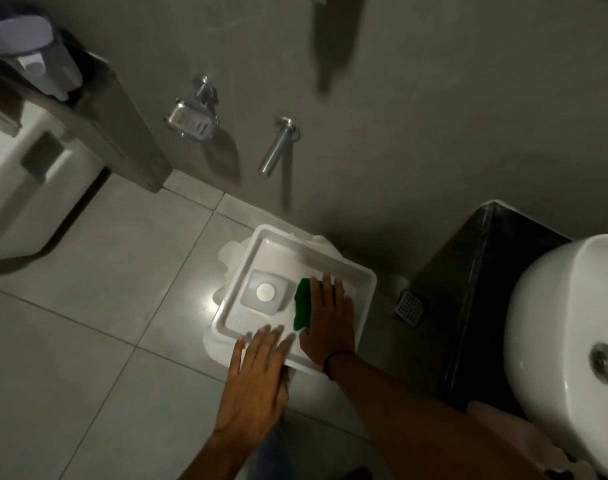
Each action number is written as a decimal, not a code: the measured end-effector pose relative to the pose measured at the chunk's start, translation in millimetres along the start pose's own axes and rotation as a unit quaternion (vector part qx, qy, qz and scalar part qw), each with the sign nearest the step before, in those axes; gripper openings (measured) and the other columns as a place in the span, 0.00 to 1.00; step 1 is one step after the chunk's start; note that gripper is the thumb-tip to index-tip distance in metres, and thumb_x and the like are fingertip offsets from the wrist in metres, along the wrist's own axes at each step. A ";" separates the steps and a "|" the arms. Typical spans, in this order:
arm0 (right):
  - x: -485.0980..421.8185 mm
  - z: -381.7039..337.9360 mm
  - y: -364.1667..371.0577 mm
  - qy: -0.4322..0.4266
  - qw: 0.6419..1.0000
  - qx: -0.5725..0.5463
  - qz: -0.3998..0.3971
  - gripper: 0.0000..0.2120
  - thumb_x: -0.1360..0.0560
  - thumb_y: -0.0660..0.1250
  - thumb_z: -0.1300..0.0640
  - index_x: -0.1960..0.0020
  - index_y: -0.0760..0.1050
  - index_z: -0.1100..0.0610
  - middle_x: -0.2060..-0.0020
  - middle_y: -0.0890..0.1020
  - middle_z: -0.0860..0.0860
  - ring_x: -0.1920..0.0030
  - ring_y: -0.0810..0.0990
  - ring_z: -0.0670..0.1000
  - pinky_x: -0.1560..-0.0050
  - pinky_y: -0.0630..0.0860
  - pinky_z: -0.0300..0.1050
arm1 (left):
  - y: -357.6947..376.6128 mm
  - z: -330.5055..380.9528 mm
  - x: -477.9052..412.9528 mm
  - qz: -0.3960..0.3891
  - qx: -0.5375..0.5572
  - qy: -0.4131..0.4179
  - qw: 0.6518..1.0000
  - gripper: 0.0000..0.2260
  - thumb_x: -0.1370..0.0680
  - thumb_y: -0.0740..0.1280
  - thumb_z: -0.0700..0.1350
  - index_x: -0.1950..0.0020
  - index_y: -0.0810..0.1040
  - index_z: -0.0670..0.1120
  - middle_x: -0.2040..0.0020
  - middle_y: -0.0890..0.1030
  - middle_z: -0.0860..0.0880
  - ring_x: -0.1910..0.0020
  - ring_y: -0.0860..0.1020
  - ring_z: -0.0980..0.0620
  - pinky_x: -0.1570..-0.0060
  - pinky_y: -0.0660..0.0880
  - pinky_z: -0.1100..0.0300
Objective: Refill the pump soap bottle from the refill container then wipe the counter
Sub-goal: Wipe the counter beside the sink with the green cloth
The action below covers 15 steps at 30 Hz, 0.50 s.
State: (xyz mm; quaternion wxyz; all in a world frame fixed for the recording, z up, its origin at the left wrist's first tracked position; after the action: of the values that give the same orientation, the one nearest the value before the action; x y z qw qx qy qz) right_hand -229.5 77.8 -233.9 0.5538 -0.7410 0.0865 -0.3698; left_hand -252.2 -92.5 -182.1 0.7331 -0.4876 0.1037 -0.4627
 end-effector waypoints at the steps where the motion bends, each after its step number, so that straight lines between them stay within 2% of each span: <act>1: -5.5 0.8 5.8 -0.005 1.000 0.002 -0.007 0.50 0.27 0.70 0.46 0.16 0.43 0.53 0.17 0.48 0.58 0.17 0.45 0.63 0.20 0.52 0.66 | 11.4 -3.1 -3.9 -0.030 -0.025 -0.007 0.999 0.35 0.17 0.65 0.57 0.13 0.55 0.50 0.12 0.52 0.43 0.13 0.51 0.37 0.16 0.45 0.34; 2: -10.6 2.1 11.1 -0.008 1.000 0.005 -0.014 0.50 0.27 0.70 0.45 0.16 0.42 0.53 0.17 0.47 0.58 0.17 0.44 0.63 0.20 0.51 0.66 | 22.4 -6.4 -6.3 -0.053 -0.050 -0.010 0.997 0.40 0.16 0.62 0.62 0.13 0.43 0.51 0.13 0.40 0.45 0.14 0.39 0.39 0.17 0.34 0.36; 3: -14.6 4.2 14.5 -0.009 1.000 0.009 -0.018 0.50 0.26 0.69 0.44 0.16 0.42 0.54 0.17 0.46 0.58 0.17 0.44 0.63 0.20 0.50 0.66 | 30.5 -8.9 -8.0 -0.070 -0.075 -0.008 0.995 0.43 0.17 0.60 0.66 0.14 0.37 0.52 0.14 0.33 0.45 0.15 0.34 0.39 0.19 0.28 0.37; 4: -18.3 5.6 20.1 -0.012 1.000 0.013 -0.023 0.49 0.25 0.68 0.45 0.16 0.41 0.54 0.17 0.46 0.59 0.17 0.43 0.63 0.20 0.49 0.67 | 38.8 -12.1 -8.7 -0.079 -0.096 -0.003 0.992 0.44 0.17 0.59 0.67 0.14 0.36 0.51 0.15 0.32 0.44 0.15 0.33 0.38 0.20 0.27 0.37; 7: -24.3 9.1 32.9 -0.017 1.000 0.022 -0.012 0.43 0.21 0.65 0.49 0.16 0.43 0.56 0.17 0.47 0.59 0.17 0.44 0.62 0.20 0.49 0.67 | 50.0 -17.7 -10.2 -0.062 -0.113 0.013 0.992 0.46 0.21 0.67 0.68 0.12 0.49 0.49 0.13 0.45 0.41 0.14 0.45 0.35 0.20 0.38 0.33; 8: -24.9 9.5 34.4 -0.018 0.999 0.029 -0.002 0.40 0.19 0.63 0.50 0.16 0.44 0.56 0.17 0.48 0.60 0.17 0.45 0.63 0.20 0.50 0.67 | 51.2 -18.5 -10.4 -0.054 -0.117 0.015 0.991 0.47 0.22 0.68 0.68 0.12 0.50 0.49 0.13 0.46 0.40 0.14 0.46 0.35 0.19 0.38 0.33; 12: -24.5 11.5 34.8 -0.037 0.998 0.050 0.018 0.34 0.16 0.61 0.55 0.17 0.48 0.58 0.18 0.54 0.61 0.18 0.51 0.63 0.20 0.54 0.66 | 55.3 -18.7 -11.3 -0.067 -0.143 0.003 0.987 0.46 0.19 0.63 0.67 0.13 0.38 0.51 0.14 0.36 0.42 0.15 0.36 0.36 0.21 0.28 0.35; 14: -22.6 13.2 28.8 -0.048 0.998 0.048 0.016 0.33 0.17 0.61 0.57 0.17 0.49 0.58 0.18 0.56 0.59 0.18 0.52 0.62 0.19 0.53 0.64 | 51.9 -16.8 -10.9 -0.078 -0.141 0.003 0.987 0.47 0.20 0.65 0.65 0.13 0.39 0.50 0.14 0.36 0.42 0.15 0.37 0.36 0.22 0.28 0.36; 15: -19.0 14.5 23.8 -0.051 0.998 0.039 0.016 0.32 0.17 0.61 0.59 0.17 0.49 0.57 0.18 0.56 0.59 0.18 0.52 0.62 0.19 0.53 0.62 | 47.6 -14.2 -9.0 -0.075 -0.130 0.002 0.989 0.48 0.21 0.67 0.63 0.12 0.42 0.50 0.13 0.39 0.41 0.14 0.40 0.35 0.20 0.30 0.35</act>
State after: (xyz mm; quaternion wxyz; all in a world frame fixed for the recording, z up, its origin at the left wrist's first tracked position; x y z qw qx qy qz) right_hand -227.0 90.2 -265.2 0.5918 -0.7354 0.0555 -0.3254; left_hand -238.2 -89.7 -230.5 0.6264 -0.5841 0.1280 -0.5001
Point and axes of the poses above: each hand's wrist, its own x-axis away from the middle knuckle, its own y-axis out of the palm, z = x × y, the point moved 4 cm from there along -x, towards the middle knuckle
